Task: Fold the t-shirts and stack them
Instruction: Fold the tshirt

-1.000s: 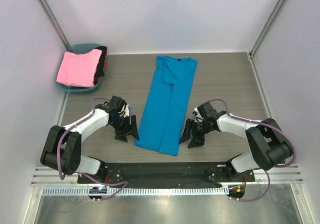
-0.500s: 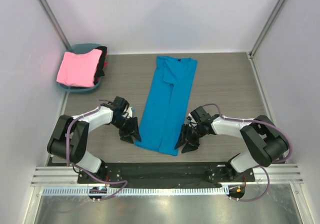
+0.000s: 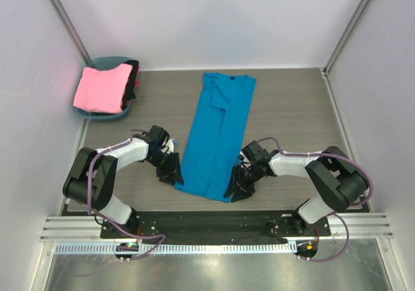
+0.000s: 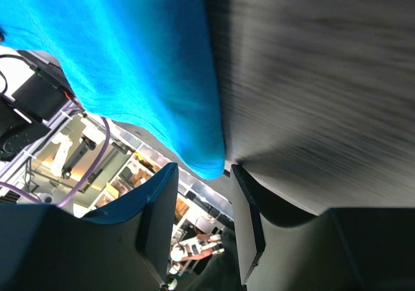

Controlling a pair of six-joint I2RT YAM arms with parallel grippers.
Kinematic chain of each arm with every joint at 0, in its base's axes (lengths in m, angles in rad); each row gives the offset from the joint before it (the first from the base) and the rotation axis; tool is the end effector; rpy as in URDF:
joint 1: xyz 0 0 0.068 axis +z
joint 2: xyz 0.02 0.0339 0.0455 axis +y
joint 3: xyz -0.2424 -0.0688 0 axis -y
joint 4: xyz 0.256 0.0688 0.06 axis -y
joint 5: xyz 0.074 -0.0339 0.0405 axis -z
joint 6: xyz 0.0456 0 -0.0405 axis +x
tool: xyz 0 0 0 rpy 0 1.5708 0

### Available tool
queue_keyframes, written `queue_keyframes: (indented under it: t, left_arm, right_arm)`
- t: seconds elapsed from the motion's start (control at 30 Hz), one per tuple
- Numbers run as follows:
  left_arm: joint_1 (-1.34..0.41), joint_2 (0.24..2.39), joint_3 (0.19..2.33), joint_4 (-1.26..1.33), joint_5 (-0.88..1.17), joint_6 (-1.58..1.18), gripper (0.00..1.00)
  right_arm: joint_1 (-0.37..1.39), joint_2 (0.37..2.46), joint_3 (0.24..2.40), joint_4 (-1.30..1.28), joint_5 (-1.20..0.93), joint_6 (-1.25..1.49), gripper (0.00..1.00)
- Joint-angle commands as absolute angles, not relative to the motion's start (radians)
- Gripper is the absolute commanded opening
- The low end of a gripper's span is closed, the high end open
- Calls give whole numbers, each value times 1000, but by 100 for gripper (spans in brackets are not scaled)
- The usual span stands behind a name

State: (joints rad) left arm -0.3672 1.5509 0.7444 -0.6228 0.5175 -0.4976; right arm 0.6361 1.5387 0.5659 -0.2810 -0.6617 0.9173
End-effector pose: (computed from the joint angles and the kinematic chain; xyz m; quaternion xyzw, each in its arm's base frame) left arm 0.2268 -0.1114 0.1001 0.0448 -0.9634 0.2604 0.0449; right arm 0.1766 0.1652 0.0735 -0.0801 -0.9319 -0.3334 0.1184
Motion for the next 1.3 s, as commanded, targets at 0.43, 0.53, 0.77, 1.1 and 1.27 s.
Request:
queue_keyframes:
  t: [0.43, 0.53, 0.77, 1.1, 1.27]
  left_arm:
    - [-373, 1503, 765, -617, 540, -488, 0]
    - [-371, 1458, 808, -656, 543, -469, 0]
    - [-371, 1439, 916, -710, 555, -423, 0]
    - [-370, 1580, 1199, -698, 517, -370, 0]
    - [-354, 1687, 1351, -672, 494, -365, 0]
  right_arm:
    - [663, 1527, 577, -293, -518, 885, 1]
    - [649, 1458, 610, -345, -520, 844, 1]
    - [597, 1367, 709, -482, -523, 730, 1]
    - [434, 1452, 917, -512, -517, 624, 1]
    - [335, 1514, 1014, -483, -522, 615, 1]
